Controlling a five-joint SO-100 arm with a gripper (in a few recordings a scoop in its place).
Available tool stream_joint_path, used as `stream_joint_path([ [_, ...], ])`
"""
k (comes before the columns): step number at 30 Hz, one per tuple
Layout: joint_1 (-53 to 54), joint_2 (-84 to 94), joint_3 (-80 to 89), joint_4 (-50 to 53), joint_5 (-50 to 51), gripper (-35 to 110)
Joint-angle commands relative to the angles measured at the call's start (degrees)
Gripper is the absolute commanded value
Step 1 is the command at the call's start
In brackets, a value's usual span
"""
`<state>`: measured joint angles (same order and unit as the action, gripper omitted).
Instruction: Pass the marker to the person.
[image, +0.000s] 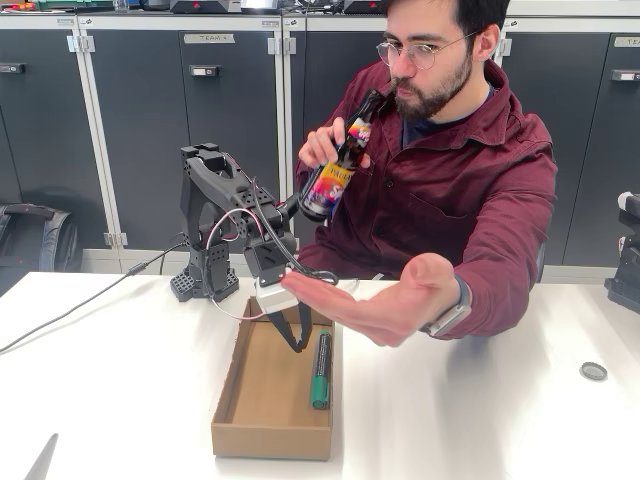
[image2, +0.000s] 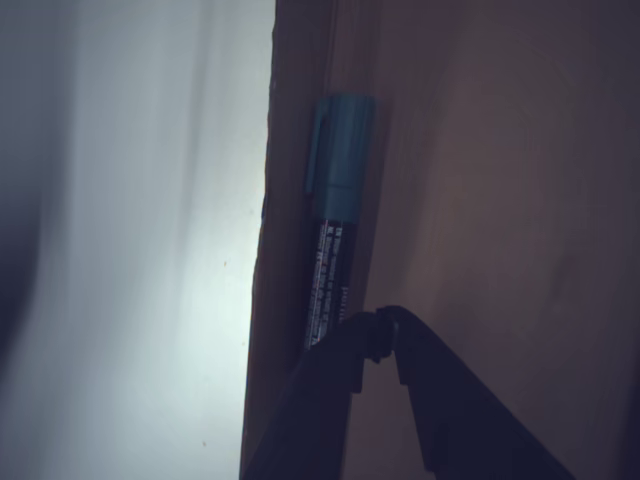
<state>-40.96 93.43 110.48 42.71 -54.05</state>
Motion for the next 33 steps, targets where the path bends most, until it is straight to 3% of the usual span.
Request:
stream_joint_path([
  [1, -1.05, -0.62, -2.11, -0.09, 0.88, -5],
  [21, -9.14, -5.27, -8.09, 2.11, 4.13, -5],
  [33, -9.49, -4.83, 0.18, -3.08, 5.19, -5],
])
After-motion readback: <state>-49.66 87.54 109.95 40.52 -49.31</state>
